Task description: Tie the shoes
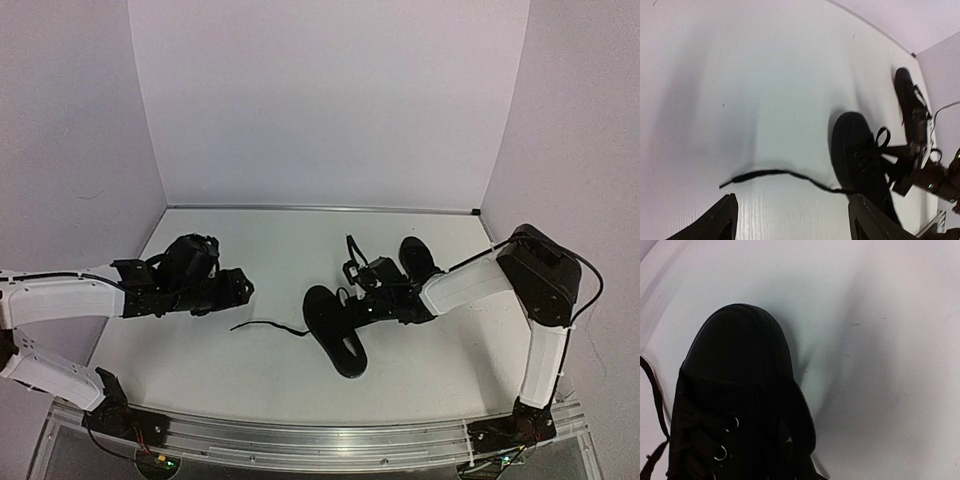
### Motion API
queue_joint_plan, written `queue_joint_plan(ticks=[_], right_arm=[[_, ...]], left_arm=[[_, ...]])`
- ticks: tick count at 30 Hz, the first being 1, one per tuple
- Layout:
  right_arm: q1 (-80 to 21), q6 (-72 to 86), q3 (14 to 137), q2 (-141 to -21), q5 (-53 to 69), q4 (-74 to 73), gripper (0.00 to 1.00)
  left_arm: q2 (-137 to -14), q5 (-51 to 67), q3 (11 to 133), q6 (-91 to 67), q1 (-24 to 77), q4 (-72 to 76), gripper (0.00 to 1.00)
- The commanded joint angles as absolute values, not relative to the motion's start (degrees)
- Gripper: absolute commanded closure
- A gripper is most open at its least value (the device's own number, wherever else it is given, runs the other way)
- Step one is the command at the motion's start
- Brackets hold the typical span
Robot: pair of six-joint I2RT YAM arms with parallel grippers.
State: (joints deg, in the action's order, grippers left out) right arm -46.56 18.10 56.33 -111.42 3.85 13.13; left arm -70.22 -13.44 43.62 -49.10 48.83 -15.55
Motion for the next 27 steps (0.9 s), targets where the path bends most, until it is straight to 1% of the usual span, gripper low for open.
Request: queue_joint_plan(ticks=[1,3,7,10,13,17,20,27], right_arm=[[-47.59,17.79,58.49,-113.15,10.25,13.16,1.0],[-47.58,18.28,57.55,-111.96,9.44,12.63,1.0],[-47.56,18.94,52.88,-105.56,5.65,9.78,1.0],[-47.53,18.03,49.42,-101.81,2.71,6.41,1.0],[-47.54,16.59,46.7,-101.35,5.68,5.92,1.0],[-47.79,15.45,46.21,-104.8,12.87,8.48,1.0],[-48.03,15.23,47.42,-107.26,16.39,10.7,1.0],[-50.71,15.03,51.17,-110.42,19.54,11.17,1.0]], left_arm=[[-73.45,-9.15,45.32,-43.65,49.13,-25.01,0.23],[-75.65,-9.05,46.05,-42.45,49.14,-26.84,0.25],[-79.21,-10.75,47.31,-40.37,49.14,-29.14,0.29],[-82.25,-12.19,49.24,-37.96,49.16,-31.75,0.29],[-85.44,-12.71,51.45,-34.75,49.15,-33.73,0.3],[-88.8,-13.02,53.18,-30.23,48.21,-33.97,0.33],[-91.59,-6.0,54.09,-23.95,44.9,-31.2,0.35],[-97.15,3.79,58.4,-14.25,40.61,-30.4,0.38]])
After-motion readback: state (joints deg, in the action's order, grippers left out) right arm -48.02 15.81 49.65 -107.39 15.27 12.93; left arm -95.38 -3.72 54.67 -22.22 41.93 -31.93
